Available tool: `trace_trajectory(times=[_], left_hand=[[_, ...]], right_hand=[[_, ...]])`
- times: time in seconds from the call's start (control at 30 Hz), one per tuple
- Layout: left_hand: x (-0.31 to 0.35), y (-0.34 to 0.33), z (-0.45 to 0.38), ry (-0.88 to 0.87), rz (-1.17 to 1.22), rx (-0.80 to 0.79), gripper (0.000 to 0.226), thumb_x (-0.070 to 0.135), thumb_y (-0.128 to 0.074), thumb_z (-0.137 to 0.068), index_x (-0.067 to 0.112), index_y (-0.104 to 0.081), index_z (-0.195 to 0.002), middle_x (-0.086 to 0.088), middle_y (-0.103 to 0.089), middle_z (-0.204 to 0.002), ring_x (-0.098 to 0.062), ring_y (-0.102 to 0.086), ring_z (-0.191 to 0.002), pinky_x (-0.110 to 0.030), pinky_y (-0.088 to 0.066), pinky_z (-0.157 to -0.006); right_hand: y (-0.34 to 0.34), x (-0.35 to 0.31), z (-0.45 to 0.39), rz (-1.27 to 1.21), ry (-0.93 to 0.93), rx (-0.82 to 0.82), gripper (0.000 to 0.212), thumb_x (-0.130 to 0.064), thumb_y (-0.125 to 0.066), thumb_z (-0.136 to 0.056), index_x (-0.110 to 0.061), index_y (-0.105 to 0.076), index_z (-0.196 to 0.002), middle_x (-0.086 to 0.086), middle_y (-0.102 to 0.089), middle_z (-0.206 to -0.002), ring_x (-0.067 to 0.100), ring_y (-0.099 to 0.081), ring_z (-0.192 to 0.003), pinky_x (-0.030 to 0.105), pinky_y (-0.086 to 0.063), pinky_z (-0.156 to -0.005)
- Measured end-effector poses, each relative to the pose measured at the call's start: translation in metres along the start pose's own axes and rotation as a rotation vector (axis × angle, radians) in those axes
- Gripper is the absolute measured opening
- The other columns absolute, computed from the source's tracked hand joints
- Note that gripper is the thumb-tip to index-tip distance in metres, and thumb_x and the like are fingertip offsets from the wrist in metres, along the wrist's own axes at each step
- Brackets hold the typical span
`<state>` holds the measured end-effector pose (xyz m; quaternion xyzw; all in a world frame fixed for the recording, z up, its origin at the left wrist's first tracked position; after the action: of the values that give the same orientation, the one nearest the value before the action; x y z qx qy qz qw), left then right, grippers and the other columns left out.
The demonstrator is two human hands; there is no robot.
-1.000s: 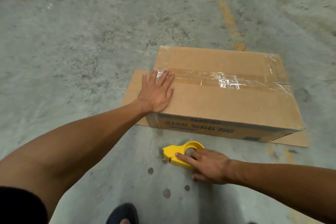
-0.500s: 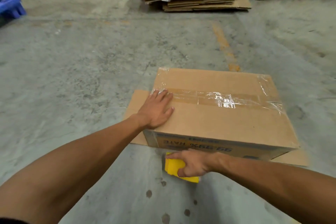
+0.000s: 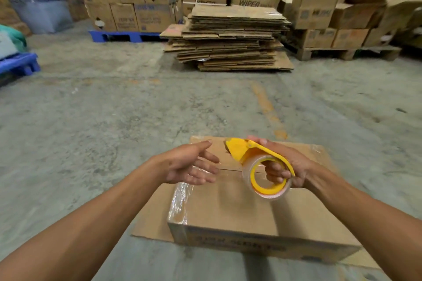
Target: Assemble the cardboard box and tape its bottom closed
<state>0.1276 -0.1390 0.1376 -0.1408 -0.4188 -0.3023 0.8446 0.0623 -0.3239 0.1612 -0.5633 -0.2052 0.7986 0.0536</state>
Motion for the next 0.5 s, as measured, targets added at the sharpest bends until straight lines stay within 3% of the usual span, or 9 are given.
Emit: trace_trajectory(times=[0.13, 0.3, 0.5], left_hand=[[0.012, -0.044, 0.02, 0.05, 0.142, -0.185, 0.069, 0.064, -0.045, -0.091, 0.004, -0.063, -0.121, -0.011, -0.07, -0.088, -0.022, -0.07, -0.069, -0.024, -0.051, -0.052], [0.022, -0.07, 0.029, 0.071, 0.274, -0.211, 0.067, 0.064, -0.052, -0.087, 0.006, -0.064, -0.119, -0.005, -0.068, -0.082, -0.016, -0.065, -0.063, -0.022, -0.048, -0.05], [0.025, -0.084, 0.034, 0.081, 0.403, -0.22, 0.036, 0.045, -0.066, -0.087, 0.011, -0.069, -0.098, 0.001, -0.068, -0.076, -0.012, -0.065, -0.063, -0.025, -0.045, -0.059]], right_hand=[[0.015, -0.015, 0.011, -0.151, 0.051, -0.003, 0.061, -0.043, -0.096, -0.046, -0.032, -0.077, -0.103, 0.001, -0.038, -0.035, 0.007, -0.035, -0.02, 0.015, -0.036, -0.029], [0.021, -0.018, 0.016, -0.136, 0.063, 0.003, 0.061, -0.043, -0.095, -0.048, -0.031, -0.077, -0.104, 0.002, -0.039, -0.034, 0.008, -0.036, -0.02, 0.016, -0.037, -0.03], [0.023, -0.024, 0.019, -0.103, 0.081, -0.018, 0.063, -0.043, -0.095, -0.049, -0.029, -0.076, -0.107, 0.003, -0.041, -0.034, 0.008, -0.037, -0.02, 0.016, -0.038, -0.029]])
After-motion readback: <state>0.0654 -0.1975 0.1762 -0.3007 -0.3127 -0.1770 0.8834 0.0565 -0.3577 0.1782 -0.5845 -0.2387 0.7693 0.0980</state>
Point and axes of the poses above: each hand's wrist, its own z-axis away from the middle knuckle, its own y-axis out of the back of the hand, x = y × z, the point moved 8 cm from there along -z, towards the middle knuckle
